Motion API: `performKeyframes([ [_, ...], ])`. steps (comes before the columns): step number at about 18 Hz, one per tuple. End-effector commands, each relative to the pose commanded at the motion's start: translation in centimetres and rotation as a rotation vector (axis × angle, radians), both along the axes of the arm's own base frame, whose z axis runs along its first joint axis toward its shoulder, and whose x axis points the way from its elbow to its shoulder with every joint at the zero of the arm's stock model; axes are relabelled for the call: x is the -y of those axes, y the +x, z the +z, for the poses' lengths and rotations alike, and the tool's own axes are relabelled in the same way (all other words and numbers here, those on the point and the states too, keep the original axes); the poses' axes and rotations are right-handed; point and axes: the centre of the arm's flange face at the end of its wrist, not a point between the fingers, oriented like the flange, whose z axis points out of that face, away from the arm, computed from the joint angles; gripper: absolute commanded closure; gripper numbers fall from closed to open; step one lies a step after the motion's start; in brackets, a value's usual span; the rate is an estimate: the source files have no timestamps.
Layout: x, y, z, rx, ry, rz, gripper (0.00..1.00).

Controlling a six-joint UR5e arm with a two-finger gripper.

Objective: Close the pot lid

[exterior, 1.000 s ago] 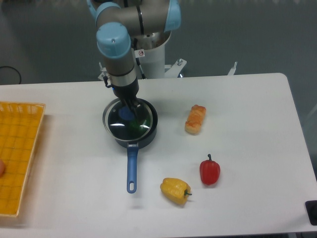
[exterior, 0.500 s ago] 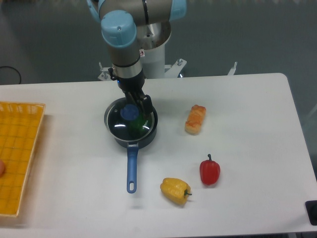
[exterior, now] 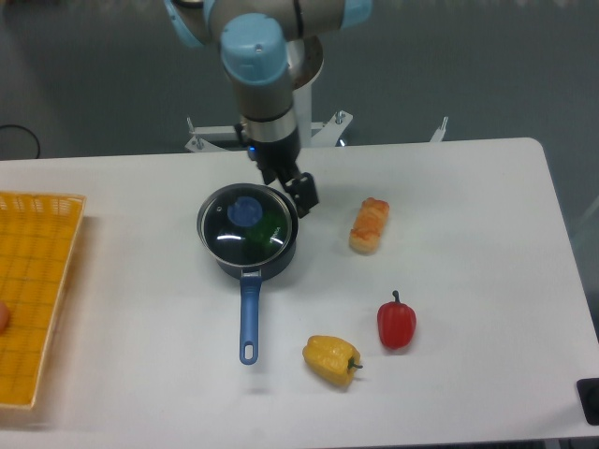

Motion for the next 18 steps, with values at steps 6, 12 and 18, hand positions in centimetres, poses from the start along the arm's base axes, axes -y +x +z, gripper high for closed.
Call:
performKeyframes([
  [6, 3.6, -8.3, 0.4, 0.047, -0.045, 0.005, 0.00],
  [12, 6.4, -15.2, -0.6, 0.079, -0.069, -0.037, 0.00],
  [18, 7.3, -20.2, -3.3, 0.101, -0.097, -0.214, 0.00],
])
